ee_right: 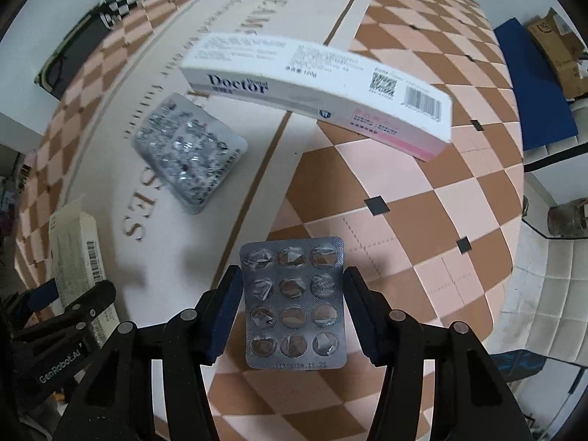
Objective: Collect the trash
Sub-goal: 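Hold the cream leaflet in the left tool while the right tool grasps a silver blister pack, then carry the leaflet and blister pack over the trash bin and release both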
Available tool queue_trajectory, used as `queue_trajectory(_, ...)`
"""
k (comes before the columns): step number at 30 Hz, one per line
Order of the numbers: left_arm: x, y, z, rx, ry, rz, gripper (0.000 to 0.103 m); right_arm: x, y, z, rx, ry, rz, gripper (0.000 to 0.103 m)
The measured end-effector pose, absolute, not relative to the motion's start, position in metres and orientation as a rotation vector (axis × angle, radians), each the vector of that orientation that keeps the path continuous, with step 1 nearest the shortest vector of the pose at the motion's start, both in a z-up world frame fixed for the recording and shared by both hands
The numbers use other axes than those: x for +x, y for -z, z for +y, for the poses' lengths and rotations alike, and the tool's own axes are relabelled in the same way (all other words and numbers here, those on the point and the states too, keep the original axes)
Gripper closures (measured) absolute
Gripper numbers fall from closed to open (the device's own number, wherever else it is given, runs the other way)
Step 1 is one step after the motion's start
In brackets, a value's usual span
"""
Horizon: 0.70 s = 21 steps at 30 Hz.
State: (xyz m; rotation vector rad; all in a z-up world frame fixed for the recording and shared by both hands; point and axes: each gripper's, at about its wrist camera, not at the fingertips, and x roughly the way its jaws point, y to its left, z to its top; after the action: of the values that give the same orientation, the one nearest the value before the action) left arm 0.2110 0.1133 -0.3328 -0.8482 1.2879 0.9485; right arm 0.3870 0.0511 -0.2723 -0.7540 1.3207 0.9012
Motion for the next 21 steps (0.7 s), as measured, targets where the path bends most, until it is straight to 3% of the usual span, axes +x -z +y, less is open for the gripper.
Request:
queue_trajectory(11, 0.172, 0.237, 0.086, -0.658, -0.860, 1.154, 0.032, 0.336, 0.204, -0.008, -0.546, -0.886, 1.288, 0.045)
queue_trajectory(21, 0.073, 0.194, 0.041, -0.512, -0.643, 1.105, 0.031, 0.203, 0.162, -0.094, -0.343, -0.790, 1.258, 0.045)
